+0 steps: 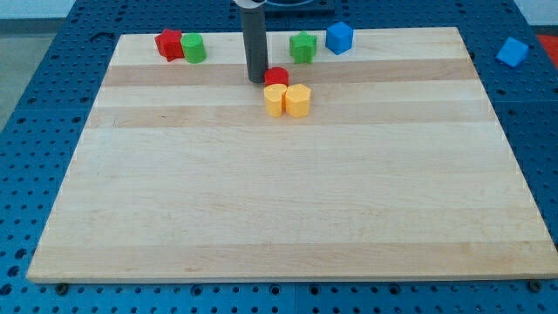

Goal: Slide green star into the group of blocks

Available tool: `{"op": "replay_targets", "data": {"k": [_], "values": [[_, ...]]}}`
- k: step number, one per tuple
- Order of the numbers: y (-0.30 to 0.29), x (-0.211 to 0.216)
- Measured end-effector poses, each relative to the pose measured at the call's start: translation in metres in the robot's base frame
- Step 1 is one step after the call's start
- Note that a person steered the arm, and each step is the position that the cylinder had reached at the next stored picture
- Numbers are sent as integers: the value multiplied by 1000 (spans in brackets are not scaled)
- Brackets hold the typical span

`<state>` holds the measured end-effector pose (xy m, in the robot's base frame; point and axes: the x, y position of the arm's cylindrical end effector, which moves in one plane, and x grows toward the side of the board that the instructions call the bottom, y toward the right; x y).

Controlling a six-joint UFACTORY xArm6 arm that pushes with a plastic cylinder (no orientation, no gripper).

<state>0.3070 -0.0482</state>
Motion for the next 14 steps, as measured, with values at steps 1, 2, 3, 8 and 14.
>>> {"op": "replay_targets", "data": {"k": [1,2,3,8,14], "values": [[2,3],[0,1],[-43,-41],[15,-109],[66,1]]}}
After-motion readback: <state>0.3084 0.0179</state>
